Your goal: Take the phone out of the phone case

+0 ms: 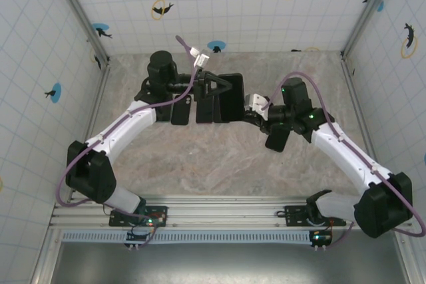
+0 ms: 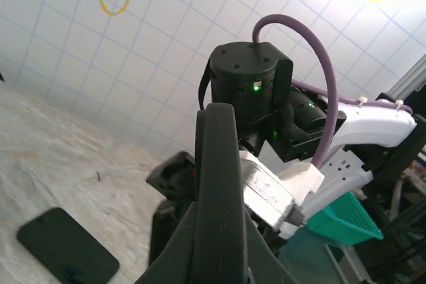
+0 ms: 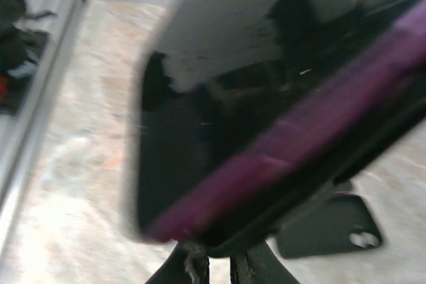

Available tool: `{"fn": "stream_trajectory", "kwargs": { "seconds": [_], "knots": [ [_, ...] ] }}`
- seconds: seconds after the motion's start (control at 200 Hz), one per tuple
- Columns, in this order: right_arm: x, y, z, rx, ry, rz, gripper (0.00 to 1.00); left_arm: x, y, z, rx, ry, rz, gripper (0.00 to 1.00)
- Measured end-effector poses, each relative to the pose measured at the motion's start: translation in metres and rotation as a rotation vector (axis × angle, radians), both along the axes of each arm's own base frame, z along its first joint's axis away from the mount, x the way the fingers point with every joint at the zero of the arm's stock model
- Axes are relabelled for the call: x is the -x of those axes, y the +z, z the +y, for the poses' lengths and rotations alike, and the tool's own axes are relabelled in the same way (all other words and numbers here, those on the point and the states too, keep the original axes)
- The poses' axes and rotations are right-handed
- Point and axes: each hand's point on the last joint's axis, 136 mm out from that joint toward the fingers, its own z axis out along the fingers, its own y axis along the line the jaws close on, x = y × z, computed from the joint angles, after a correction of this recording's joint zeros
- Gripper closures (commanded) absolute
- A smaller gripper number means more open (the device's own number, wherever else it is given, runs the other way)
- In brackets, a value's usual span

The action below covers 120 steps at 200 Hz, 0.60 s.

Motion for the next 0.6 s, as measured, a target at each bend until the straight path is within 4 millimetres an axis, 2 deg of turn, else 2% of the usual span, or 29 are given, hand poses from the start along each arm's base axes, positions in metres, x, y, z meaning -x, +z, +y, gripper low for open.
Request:
{"fn": "stream_trajectory", "kwargs": {
  "seconds": [0.05,0.135,0.27,0.465,0.601],
  "knots": [
    [-0.008,0.002,-0.001,0.001,-0.031,-0.051,0.91,0.004,-0.002,-0.001,-0.009,-0.02,0.037,1.0],
    [-0.021,0.02,0.0,-0.029,-0.061,-0.155,0.91,0.012,-0.01,-0.007,-0.035,-0.061,0.107,1.0],
    [-0.027,0.039,0.002,-0.078,-0.075,-0.221,0.89,0.015,-0.02,-0.012,-0.06,-0.082,0.163,1.0],
    [-0.029,0.047,0.001,-0.123,-0.098,-0.181,0.79,0.009,-0.023,-0.013,-0.075,-0.042,0.183,1.0],
    [-0.039,0.051,-0.02,-0.225,-0.199,-0.087,0.7,-0.005,-0.024,-0.015,-0.082,0.04,0.197,1.0]
  ]
}}
